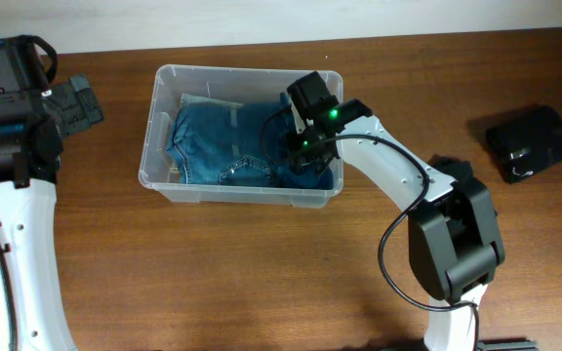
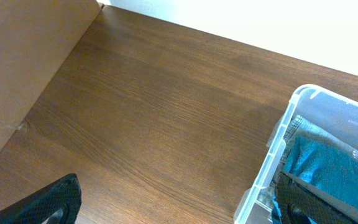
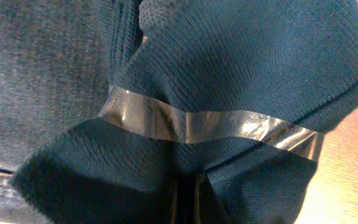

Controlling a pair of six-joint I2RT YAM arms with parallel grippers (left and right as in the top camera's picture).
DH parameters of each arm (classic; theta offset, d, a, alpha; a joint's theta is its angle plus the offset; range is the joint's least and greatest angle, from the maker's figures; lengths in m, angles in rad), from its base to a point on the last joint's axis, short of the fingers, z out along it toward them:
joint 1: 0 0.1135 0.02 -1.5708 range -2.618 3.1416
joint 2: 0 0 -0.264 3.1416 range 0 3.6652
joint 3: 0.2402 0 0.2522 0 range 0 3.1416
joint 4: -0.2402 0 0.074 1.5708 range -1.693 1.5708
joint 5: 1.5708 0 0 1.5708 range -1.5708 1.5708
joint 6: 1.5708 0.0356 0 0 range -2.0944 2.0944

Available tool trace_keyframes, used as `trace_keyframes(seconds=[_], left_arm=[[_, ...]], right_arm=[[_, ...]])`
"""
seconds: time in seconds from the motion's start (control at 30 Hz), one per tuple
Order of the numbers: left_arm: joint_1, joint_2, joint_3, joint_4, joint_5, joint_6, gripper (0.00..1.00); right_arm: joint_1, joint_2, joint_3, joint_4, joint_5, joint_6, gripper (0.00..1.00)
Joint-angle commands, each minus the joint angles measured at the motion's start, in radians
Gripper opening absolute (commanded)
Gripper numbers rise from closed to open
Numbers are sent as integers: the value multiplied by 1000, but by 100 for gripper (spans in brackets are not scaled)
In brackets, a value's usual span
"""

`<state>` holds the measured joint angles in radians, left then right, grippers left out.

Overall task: Pack container
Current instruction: 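Lower the teal shirt beside the jeans and press it down, right gripper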

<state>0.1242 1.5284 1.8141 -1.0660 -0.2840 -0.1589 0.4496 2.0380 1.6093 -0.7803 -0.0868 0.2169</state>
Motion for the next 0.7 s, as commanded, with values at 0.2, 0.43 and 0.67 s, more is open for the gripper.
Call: trace_keyframes(seconds=[0.2, 0.43, 0.67], left_arm=[[3, 9, 12, -1, 8, -12, 99], [3, 9, 12, -1, 8, -13, 100], [3, 9, 12, -2, 8, -12, 99]], right_arm=[[15, 58, -71, 23, -30, 9, 4], [15, -3, 53, -57, -6, -19, 17], [23, -7, 144, -111, -7, -26, 27]])
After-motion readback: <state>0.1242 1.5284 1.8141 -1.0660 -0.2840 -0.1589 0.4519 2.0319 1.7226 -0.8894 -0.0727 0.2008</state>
